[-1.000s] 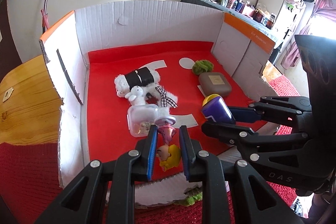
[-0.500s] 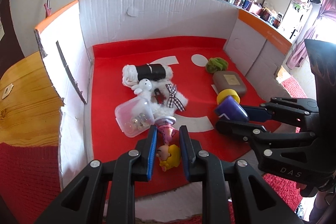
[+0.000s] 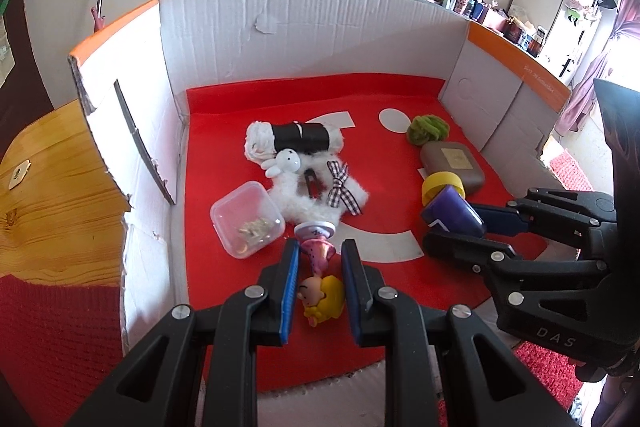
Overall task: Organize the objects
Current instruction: 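Set the blue bottle upright on the mat and open the right gripper while the left releases the figurine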
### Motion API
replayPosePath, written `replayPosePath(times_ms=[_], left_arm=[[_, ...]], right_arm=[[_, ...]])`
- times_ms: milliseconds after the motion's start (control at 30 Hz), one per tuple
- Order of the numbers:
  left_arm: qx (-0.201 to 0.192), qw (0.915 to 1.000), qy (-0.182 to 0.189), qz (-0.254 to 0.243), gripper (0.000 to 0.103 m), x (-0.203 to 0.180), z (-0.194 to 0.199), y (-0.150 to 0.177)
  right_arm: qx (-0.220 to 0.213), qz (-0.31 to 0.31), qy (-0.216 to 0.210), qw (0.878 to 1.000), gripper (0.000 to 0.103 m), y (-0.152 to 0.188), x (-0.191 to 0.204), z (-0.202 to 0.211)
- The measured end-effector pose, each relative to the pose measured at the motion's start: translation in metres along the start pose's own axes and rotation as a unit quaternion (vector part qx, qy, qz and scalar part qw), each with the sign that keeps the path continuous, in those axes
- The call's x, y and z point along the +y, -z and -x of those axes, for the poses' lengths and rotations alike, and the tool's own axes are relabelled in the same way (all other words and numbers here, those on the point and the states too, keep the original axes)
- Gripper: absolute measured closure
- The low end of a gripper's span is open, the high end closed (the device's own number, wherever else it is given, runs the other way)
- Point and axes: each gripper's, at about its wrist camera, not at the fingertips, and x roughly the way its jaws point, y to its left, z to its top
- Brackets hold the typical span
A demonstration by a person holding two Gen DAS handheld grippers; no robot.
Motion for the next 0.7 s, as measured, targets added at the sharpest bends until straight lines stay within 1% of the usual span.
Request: replayPosePath(times_ms=[467, 567, 700], left_arm=[[-0.001, 1.0000, 0.006, 0.005, 0.081, 0.0044, -0.0011, -0.0020], [-0.001, 0.9999, 0.011, 0.006, 0.075, 0.0053, -0.0006, -0.0021], [-0.003, 1.0000, 0.007, 0.002, 0.068, 0.0029, 0.0002, -0.0016]], right_arm=[[0.000, -0.011, -0.011, 1.000, 0.076, 0.0009, -0.0050, 0.0018], [-0.001, -0.009, -0.011, 1.000, 0.076, 0.0014, -0.0034, 0.0030], [-0.002, -0.010, -0.014, 1.000, 0.075, 0.0024, -0.0033, 0.0043]])
